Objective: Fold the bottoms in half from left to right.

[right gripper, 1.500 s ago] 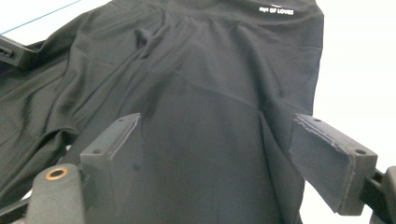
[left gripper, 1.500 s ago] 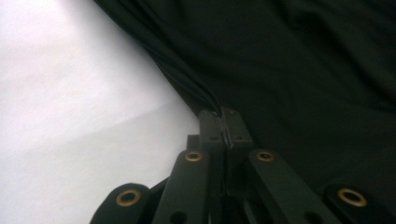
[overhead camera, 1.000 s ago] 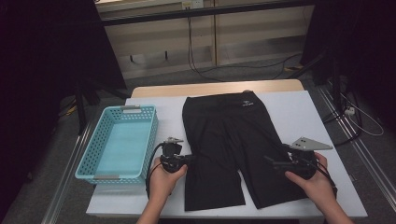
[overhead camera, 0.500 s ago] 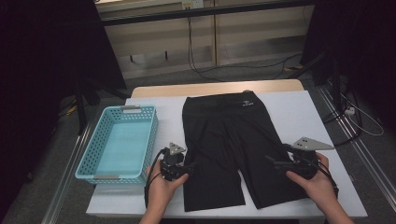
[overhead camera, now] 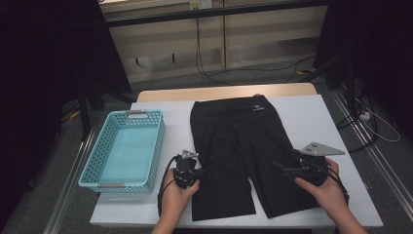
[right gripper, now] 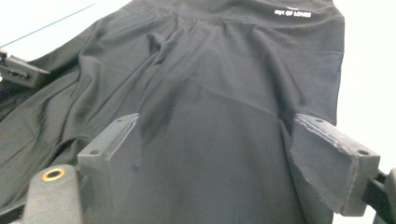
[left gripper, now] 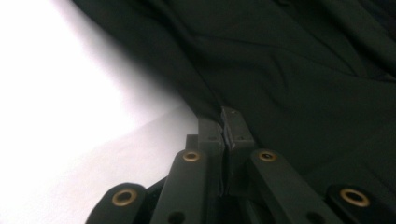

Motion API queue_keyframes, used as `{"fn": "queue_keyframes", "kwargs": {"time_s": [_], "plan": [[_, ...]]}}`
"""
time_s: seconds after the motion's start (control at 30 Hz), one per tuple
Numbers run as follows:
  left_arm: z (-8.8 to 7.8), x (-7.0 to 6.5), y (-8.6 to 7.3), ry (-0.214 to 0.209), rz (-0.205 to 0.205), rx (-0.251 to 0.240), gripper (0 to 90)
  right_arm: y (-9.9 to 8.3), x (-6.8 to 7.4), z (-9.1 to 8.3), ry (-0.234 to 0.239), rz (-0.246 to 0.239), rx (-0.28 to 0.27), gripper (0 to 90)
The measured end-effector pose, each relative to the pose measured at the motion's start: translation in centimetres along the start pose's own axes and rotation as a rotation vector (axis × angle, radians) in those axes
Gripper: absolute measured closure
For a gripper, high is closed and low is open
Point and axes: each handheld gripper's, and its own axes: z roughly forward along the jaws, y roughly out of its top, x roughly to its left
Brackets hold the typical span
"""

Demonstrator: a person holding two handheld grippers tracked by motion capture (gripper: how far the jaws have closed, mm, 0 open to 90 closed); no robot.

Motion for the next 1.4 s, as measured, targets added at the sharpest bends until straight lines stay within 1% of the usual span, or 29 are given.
{"fn": "queue_keyframes", "kwargs": {"time_s": [0.03, 0.07, 0.17, 0.2, 0.3, 0.33, 0.37, 0.43, 0.47, 0.53, 0.57, 0.63, 0.7, 0.73, 0.77, 0.83, 0.9, 0.93, 1.0, 1.03, 1.1, 1.2, 1.4], "plan": [[0.0, -0.2, 0.2, -0.018, -0.014, -0.018, 88.6, 0.2, 0.1, 0.1, 0.003, 0.000, -0.004, 16.0], [-0.1, -0.4, 0.5, -0.023, -0.008, -0.036, 88.8, 0.3, 0.2, 0.2, 0.005, 0.001, -0.006, 15.8], [-0.5, -0.9, 1.2, -0.054, -0.012, -0.072, 88.9, 0.9, 0.5, 0.6, 0.011, -0.007, -0.012, 14.8], [-0.6, -1.0, 1.4, -0.060, -0.006, -0.078, 89.0, 1.1, 0.6, 0.7, 0.016, -0.005, -0.012, 14.4], [-0.8, -1.2, 1.7, -0.074, -0.003, -0.090, 89.0, 1.8, 1.0, 1.5, 0.024, -0.023, -0.015, 13.3], [-0.8, -1.3, 1.8, -0.079, -0.006, -0.097, 89.0, 2.0, 1.2, 1.9, 0.025, -0.029, -0.015, 13.0], [-0.8, -1.3, 1.9, -0.084, 0.001, -0.096, 89.1, 2.2, 1.4, 2.3, 0.027, -0.035, -0.015, 12.7], [-0.8, -1.5, 1.9, -0.090, -0.001, -0.116, 89.0, 2.7, 1.9, 3.2, 0.029, -0.044, -0.012, 12.2], [-0.9, -1.6, 2.0, -0.092, 0.006, -0.119, 89.1, 3.0, 2.1, 3.6, 0.029, -0.052, -0.011, 12.2], [-0.8, -1.7, 2.0, -0.099, 0.016, -0.129, 89.0, 3.4, 2.6, 4.5, 0.035, -0.055, -0.012, 12.2], [-0.8, -1.8, 2.1, -0.104, 0.014, -0.133, 89.0, 3.6, 2.8, 5.0, 0.039, -0.058, -0.011, 12.2], [-0.6, -2.1, 2.1, -0.114, 0.016, -0.137, 89.0, 3.9, 3.2, 5.8, 0.040, -0.062, -0.007, 11.9], [-0.6, -2.3, 2.2, -0.120, 0.030, -0.132, 89.1, 4.2, 3.6, 6.5, 0.050, -0.063, -0.006, 11.7], [-0.5, -2.4, 2.2, -0.124, 0.027, -0.141, 89.1, 4.3, 3.7, 6.9, 0.054, -0.062, -0.009, 11.5], [-0.5, -2.5, 2.2, -0.126, 0.039, -0.134, 89.0, 4.5, 3.9, 7.2, 0.060, -0.060, -0.011, 11.4], [-0.5, -2.6, 2.2, -0.127, 0.045, -0.137, 89.0, 4.7, 4.3, 7.7, 0.076, -0.061, -0.018, 11.4], [-0.4, -2.6, 2.1, -0.128, 0.051, -0.133, 89.0, 4.9, 4.7, 8.2, 0.081, -0.069, -0.011, 11.4], [-0.4, -2.7, 2.1, -0.127, 0.048, -0.135, 89.0, 5.0, 4.9, 8.5, 0.085, -0.071, -0.012, 11.4], [-0.3, -2.7, 2.0, -0.131, 0.043, -0.136, 89.0, 5.3, 5.2, 8.9, 0.104, -0.059, -0.023, 11.4], [-0.4, -2.6, 2.0, -0.131, 0.047, -0.134, 89.0, 5.4, 5.4, 9.1, 0.113, -0.060, -0.025, 11.3], [-0.4, -2.6, 2.0, -0.133, 0.045, -0.136, 89.0, 5.6, 5.7, 9.6, 0.116, -0.062, -0.019, 11.1], [-0.5, -2.6, 2.0, -0.129, 0.051, -0.137, 89.0, 5.9, 6.1, 10.1, 0.125, -0.060, -0.021, 11.1], [-0.5, -2.4, 1.9, -0.127, 0.052, -0.140, 89.0, 6.5, 7.0, 11.1, 0.134, -0.080, -0.020, 11.1]]}}
